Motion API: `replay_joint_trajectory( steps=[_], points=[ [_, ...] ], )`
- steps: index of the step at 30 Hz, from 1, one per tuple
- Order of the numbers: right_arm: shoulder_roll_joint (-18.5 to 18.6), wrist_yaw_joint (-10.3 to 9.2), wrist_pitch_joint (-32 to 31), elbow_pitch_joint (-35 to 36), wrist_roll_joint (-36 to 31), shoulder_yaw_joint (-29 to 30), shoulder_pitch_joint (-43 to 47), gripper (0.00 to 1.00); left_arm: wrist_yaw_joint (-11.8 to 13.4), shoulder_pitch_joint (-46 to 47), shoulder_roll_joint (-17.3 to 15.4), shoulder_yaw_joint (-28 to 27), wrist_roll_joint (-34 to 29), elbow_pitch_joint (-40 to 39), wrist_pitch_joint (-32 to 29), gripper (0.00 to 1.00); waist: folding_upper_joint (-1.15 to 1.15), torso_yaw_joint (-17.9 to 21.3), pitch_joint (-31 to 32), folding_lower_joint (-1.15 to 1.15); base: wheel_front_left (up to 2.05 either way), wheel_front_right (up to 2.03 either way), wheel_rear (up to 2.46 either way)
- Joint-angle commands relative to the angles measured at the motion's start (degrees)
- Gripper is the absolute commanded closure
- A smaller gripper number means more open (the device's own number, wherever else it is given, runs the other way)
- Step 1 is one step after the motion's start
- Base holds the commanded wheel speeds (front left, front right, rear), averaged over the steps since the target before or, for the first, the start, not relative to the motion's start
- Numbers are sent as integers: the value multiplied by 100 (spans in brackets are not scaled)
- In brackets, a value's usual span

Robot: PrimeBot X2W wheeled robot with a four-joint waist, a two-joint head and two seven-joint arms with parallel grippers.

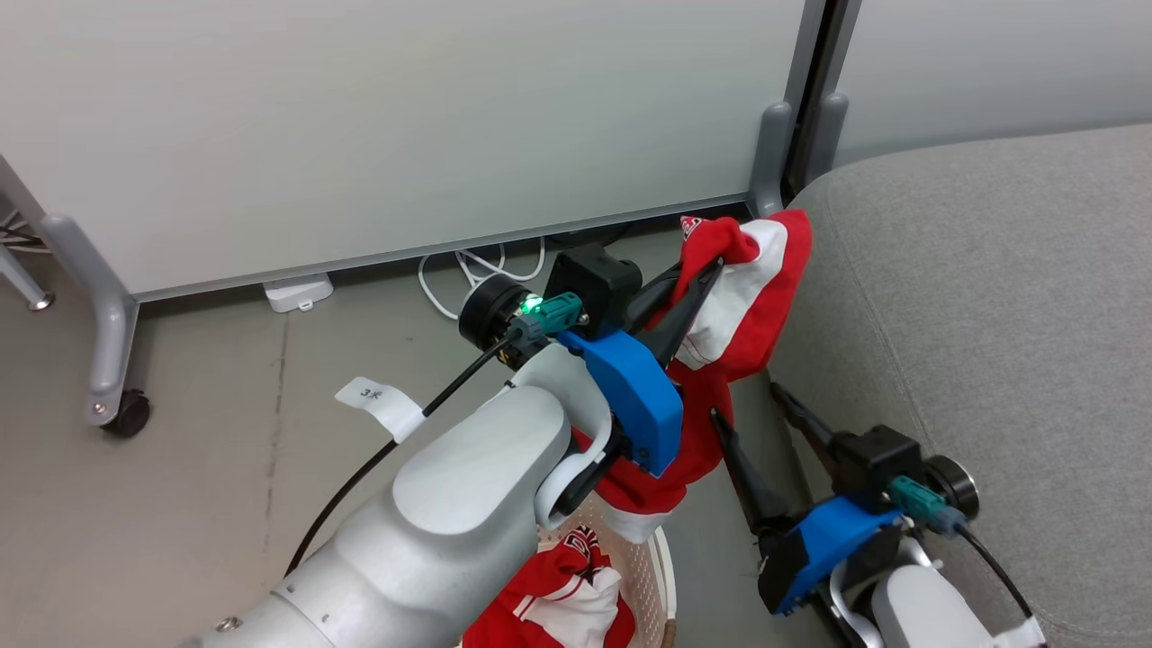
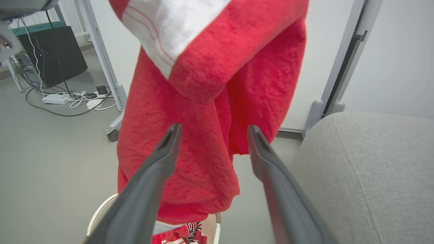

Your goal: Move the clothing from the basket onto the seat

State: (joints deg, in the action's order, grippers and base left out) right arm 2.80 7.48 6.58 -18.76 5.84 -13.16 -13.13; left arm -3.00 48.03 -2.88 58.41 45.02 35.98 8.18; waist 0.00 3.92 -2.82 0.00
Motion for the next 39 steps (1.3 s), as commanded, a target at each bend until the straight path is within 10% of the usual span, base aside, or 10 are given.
replay_joint_trajectory(
  steps=[1, 18, 21, 22, 39],
  points=[
    [17, 3, -74, -135, -17, -54, -136, 0, 19, 104, -4, 54, 66, -24, 31, 100, 0, -21, 7, 0, 0, 0, 0],
    [17, 3, -169, -1660, 268, -854, -1375, 0, -17, 200, -4, 565, 760, -356, 101, 100, 0, -206, 183, 0, 0, 0, 0],
    [17, 3, -106, -1871, 358, -952, -1528, 95, 1, 206, -3, 645, 846, -389, 114, 100, 0, -217, 204, 0, 0, 0, 0],
    [17, 3, -71, -1927, 385, -979, -1568, 100, 11, 215, -3, 664, 862, -390, 122, 100, 0, -219, 209, 0, 0, 0, 0],
    [17, 3, 275, -2331, 494, -1052, -1659, 100, 176, 276, -3, 907, 948, 40, 236, 100, 0, -199, 260, 0, 0, 0, 0]
  ],
)
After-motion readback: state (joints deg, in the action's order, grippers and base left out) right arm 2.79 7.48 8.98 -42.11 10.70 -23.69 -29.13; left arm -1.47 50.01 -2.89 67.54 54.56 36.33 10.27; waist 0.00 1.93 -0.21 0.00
